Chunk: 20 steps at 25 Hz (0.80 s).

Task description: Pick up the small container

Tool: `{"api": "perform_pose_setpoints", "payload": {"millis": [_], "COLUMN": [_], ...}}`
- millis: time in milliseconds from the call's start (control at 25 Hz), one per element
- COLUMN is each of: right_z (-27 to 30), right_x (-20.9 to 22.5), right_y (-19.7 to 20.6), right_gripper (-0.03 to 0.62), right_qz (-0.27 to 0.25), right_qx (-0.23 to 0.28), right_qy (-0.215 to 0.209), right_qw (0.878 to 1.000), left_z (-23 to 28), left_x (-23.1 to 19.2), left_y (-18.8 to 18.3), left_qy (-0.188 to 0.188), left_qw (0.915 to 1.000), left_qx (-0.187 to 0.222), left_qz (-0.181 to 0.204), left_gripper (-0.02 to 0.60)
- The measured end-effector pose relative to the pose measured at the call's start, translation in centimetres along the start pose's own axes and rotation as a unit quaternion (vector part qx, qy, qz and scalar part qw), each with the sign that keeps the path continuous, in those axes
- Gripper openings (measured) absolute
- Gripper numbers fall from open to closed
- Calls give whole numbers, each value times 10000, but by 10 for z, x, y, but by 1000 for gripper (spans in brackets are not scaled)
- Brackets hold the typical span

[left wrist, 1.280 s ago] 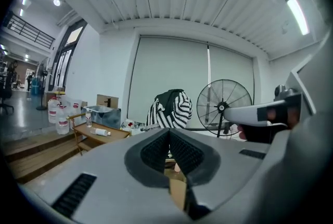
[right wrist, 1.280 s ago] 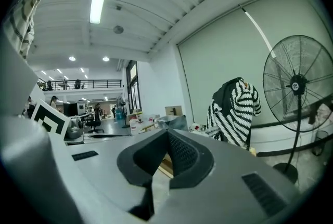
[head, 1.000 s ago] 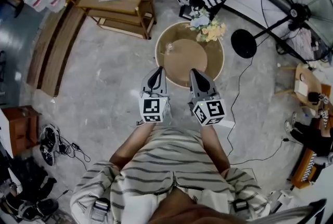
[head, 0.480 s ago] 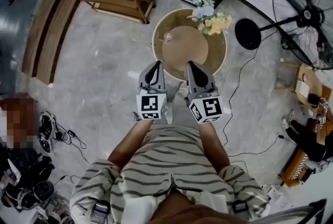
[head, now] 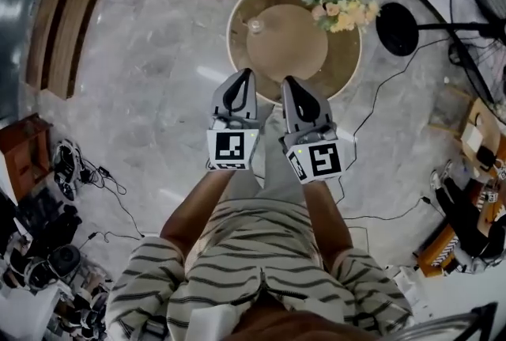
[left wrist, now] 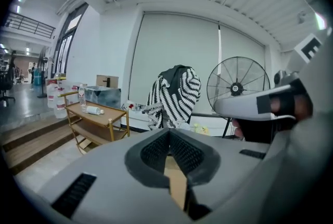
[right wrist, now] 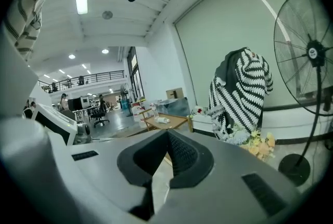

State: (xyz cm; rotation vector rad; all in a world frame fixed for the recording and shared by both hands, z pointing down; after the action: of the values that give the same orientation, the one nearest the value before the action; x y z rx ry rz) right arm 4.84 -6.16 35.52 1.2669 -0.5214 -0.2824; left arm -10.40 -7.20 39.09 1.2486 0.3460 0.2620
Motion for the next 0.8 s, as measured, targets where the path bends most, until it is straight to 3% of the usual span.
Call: {"api": "perform_pose_setpoints", "payload": {"millis": [440, 480, 560, 800], "right_z": [26, 28, 32, 45], "right_x": [54, 59, 67, 85], "right_y": [84, 93, 108, 142], "right_gripper": [9, 9, 9, 9], "right_qz": [23, 45, 93, 221], "right_qx": [-442, -483, -540, -620], "right_qy": [-71, -55, -20, -12], "right_qw": [9990, 9988, 9985, 9978], "left_z": [62, 67, 80, 110], "left_x": [-16, -18, -21, -26], "left_y": [91, 100, 118, 159], "left_qy": [-268, -241, -171, -240], "left_qw": [9990, 9990, 9989, 9982], "left_qx": [-356, -384, -427, -548], "left_qz": [28, 0, -46, -52], "left_gripper": [-8, 23, 183, 368]}}
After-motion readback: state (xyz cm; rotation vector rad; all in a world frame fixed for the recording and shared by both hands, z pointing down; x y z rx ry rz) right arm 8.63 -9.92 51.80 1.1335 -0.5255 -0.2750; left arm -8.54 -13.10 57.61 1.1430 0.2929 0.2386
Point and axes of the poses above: the fingertips, and each gripper's own axes: z forward along the fingers, x to its right, y out of its underside, the point moved 9 cm from there along -z, backward along the fingers, and after that the axes turned 3 degrees about x, right-handed, at the moved point
